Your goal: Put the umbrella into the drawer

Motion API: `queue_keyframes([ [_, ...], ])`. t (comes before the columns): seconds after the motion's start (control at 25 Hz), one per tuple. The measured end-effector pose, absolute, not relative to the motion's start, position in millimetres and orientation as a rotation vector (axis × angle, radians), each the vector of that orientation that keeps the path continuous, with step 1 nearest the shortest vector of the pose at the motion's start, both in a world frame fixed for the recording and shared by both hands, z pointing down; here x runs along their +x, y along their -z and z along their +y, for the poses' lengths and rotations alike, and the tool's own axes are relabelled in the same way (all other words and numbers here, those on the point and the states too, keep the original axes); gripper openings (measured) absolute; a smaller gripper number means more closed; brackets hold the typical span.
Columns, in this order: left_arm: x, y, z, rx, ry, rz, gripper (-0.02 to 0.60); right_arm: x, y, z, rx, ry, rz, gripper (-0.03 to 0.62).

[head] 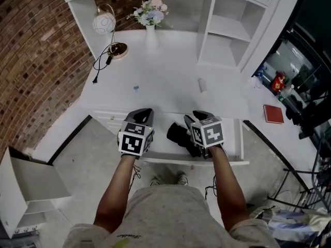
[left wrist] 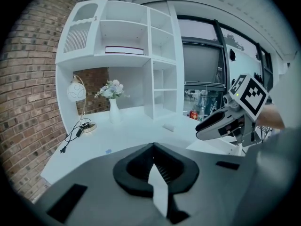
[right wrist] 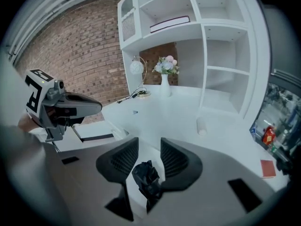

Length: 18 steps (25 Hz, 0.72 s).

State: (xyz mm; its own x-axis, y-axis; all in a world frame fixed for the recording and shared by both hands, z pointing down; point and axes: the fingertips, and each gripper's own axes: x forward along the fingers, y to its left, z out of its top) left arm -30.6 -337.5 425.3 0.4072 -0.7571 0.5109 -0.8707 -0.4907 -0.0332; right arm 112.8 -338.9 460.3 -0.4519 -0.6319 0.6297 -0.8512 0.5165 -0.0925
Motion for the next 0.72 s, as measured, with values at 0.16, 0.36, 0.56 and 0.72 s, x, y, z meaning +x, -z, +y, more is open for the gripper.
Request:
queue_keyframes([
  [0.16,-35,-417,-342,2.420,-0.653,-1.457,-0.003,113,-438,-343,1.264,-0.488,-2.272,0.120],
  [0.36,-36,-410,-346,2.421,-0.598,-1.469,-0.003,116,-414,-347,1.346,-0.402,-2.310,0.059],
  [0.56,-36,-400,-345,2.429,-0.568,-1.481,-0.003,117,-389,-346,1.416,-0.295,-2.369,0.036],
  [0.72,-37,-393,-345,2.436,-0.545,-1.495,-0.003,118,-382,-346,1.454,-0.226,-2.391,0.015],
])
